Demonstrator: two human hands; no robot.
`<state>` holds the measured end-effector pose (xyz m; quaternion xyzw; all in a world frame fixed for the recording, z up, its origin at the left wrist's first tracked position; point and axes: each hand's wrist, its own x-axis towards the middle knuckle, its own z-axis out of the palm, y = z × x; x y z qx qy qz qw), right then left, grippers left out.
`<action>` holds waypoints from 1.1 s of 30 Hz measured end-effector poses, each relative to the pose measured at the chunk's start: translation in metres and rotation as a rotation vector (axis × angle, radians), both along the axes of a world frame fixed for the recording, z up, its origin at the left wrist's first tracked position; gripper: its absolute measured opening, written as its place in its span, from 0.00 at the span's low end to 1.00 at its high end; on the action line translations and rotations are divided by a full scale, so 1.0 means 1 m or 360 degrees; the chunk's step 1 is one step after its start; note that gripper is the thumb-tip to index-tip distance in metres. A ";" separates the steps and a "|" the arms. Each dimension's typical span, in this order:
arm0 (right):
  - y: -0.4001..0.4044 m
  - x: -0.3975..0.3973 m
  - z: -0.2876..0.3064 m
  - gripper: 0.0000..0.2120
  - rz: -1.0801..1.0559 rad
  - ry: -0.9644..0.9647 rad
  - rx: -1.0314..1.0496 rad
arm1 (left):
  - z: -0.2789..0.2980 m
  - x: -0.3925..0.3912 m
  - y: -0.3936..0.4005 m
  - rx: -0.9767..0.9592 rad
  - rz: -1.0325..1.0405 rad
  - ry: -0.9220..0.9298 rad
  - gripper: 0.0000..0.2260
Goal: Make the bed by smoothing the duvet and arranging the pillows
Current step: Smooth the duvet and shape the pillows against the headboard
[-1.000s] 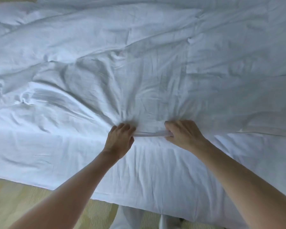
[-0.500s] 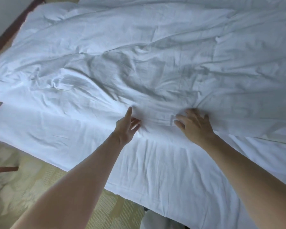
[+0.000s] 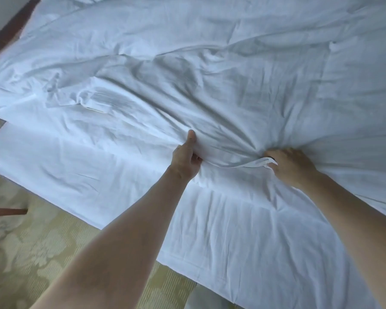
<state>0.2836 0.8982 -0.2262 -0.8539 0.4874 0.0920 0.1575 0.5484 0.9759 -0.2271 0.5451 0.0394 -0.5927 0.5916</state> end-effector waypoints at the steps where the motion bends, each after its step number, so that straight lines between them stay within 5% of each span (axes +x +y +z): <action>1: 0.002 -0.002 -0.001 0.08 -0.0002 0.0046 0.0009 | -0.003 0.000 0.001 0.0012 -0.0003 -0.0025 0.21; 5: 0.015 -0.008 0.009 0.12 0.0027 0.0035 0.0050 | -0.006 -0.009 0.008 -0.0028 0.0012 -0.0118 0.23; 9: 0.039 -0.026 0.026 0.12 0.0224 -0.0053 -0.0314 | 0.005 -0.039 0.023 -0.0244 0.0092 -0.0051 0.19; 12: 0.055 -0.060 0.031 0.25 0.0290 -0.0179 -0.0437 | 0.007 -0.073 0.040 -0.0103 0.0181 -0.0214 0.13; 16: 0.069 -0.107 0.036 0.37 0.0360 -0.0259 -0.0598 | 0.013 -0.130 0.074 0.0042 0.0349 -0.0053 0.10; 20: 0.081 -0.150 0.041 0.31 0.0348 -0.0235 -0.0672 | 0.013 -0.183 0.091 0.0146 0.0382 0.0057 0.12; 23: 0.080 -0.173 0.046 0.29 0.0371 -0.0139 -0.0398 | 0.014 -0.203 0.085 0.0130 0.0371 0.0018 0.19; 29: 0.086 -0.220 0.057 0.22 0.0498 -0.0449 -0.0465 | 0.021 -0.254 0.087 -0.0105 -0.0300 -0.0201 0.37; 33: 0.078 -0.272 0.071 0.17 0.0072 -0.0635 -0.0662 | 0.040 -0.315 0.081 0.0136 -0.0391 0.0037 0.27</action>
